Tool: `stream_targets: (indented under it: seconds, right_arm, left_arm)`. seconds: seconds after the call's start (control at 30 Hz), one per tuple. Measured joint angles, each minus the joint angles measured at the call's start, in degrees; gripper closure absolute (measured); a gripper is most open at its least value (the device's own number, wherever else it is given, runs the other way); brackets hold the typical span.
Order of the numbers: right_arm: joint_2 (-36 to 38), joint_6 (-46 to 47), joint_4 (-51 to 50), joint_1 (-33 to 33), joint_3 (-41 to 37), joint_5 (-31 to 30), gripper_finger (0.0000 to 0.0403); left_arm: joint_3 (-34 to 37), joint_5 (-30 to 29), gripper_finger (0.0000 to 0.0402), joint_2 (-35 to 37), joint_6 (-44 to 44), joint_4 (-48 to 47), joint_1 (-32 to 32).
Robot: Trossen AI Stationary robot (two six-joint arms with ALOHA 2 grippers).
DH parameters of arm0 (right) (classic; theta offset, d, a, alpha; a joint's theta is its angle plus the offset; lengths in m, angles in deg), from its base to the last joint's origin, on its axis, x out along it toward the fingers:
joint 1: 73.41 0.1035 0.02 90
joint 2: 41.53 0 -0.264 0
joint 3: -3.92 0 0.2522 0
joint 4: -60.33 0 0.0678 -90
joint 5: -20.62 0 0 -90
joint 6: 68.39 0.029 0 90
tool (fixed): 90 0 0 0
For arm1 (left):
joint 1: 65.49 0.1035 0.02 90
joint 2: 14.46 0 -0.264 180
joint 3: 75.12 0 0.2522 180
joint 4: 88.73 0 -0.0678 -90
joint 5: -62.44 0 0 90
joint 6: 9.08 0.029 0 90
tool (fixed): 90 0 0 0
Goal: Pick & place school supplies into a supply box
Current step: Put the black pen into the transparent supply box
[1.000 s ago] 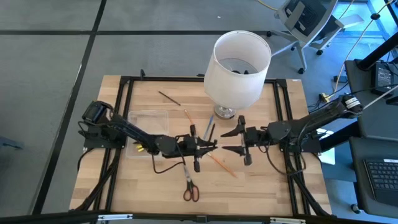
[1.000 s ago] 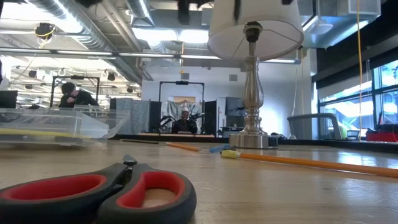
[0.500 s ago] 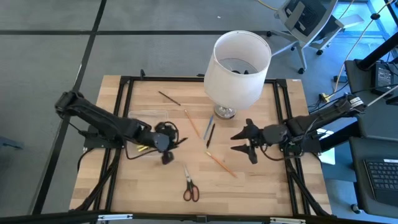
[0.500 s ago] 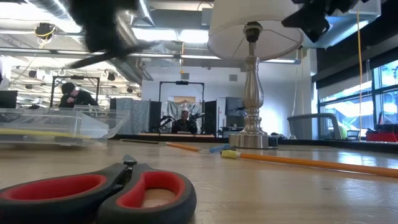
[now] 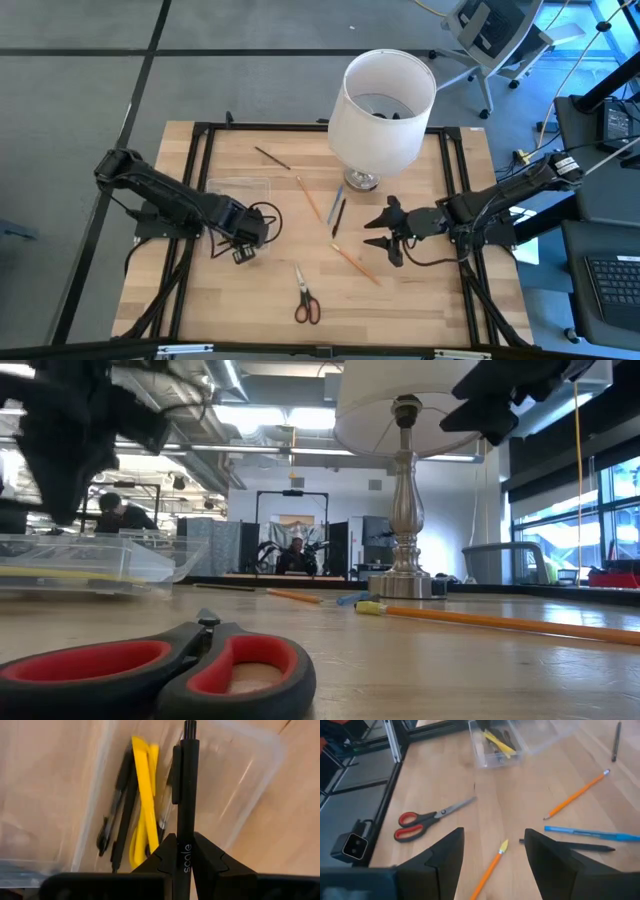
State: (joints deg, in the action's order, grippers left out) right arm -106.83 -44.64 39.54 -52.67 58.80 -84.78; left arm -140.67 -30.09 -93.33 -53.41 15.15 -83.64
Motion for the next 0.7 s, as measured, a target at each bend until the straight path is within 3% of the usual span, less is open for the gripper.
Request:
stream_targets:
  seconds: [0.4, 0.7]
  right_arm:
    - [-1.83, 0.06, -0.04, 0.0, -0.02, 0.02, 0.0192]
    - [-1.83, 0.04, -0.1, 0.0, -0.02, 0.48, 0.0192]
  left_arm:
    - [1.17, 4.12, 0.0376, -8.17, 5.85, 1.86, 2.06]
    - [1.17, 4.02, 0.0348, -11.07, 6.78, 2.61, 2.1]
